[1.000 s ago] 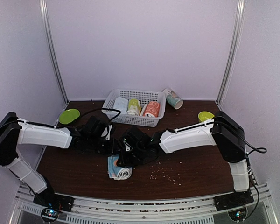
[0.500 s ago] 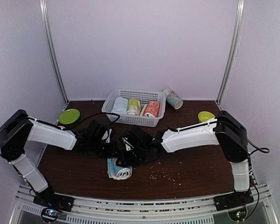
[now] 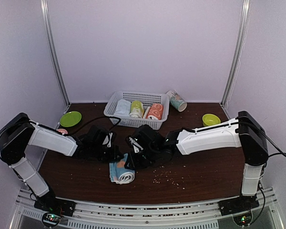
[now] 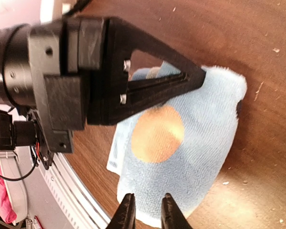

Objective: Roll the towels
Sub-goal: Roll the towel at the center of the board.

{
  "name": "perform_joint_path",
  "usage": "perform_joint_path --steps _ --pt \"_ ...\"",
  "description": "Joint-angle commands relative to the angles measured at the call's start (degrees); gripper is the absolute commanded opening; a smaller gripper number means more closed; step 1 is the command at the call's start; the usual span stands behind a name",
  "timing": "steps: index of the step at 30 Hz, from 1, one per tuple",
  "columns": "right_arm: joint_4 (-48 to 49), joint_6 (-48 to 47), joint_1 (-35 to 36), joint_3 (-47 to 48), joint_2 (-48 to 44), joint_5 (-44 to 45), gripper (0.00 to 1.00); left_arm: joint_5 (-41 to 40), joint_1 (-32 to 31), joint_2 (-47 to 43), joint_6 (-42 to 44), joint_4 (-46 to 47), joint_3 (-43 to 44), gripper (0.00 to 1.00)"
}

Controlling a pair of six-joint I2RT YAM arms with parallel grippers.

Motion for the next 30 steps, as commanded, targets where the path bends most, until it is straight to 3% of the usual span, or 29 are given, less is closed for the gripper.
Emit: perform_joint_path --steps 1,9,15,23,30 --pt "-3.4 -3.1 2.6 4.2 3.3 0.5 0.19 -1.3 0.7 -1.3 -0.5 -2.8 -2.7 0.00" --pt "-14.0 -7.0 5.3 13.1 11.9 0.6 0.16 -2.3 0.7 -4.3 -0.8 -3.4 -5.4 0.00" --pt "-18.6 -7.2 5.9 14.4 14.7 1.8 0.18 -3.4 0.7 -6.5 -1.0 -3.1 -7.9 0.00" --pt "-9.0 -4.5 4.4 5.8 3.0 0.7 0.41 -3.7 0.8 -8.5 -0.9 0.4 -11.1 0.00" --pt "9.6 3.9 -1.9 -6.7 -3.6 -7.0 0.52 -5.0 0.8 -11.4 0.3 1.9 -13.5 0.00"
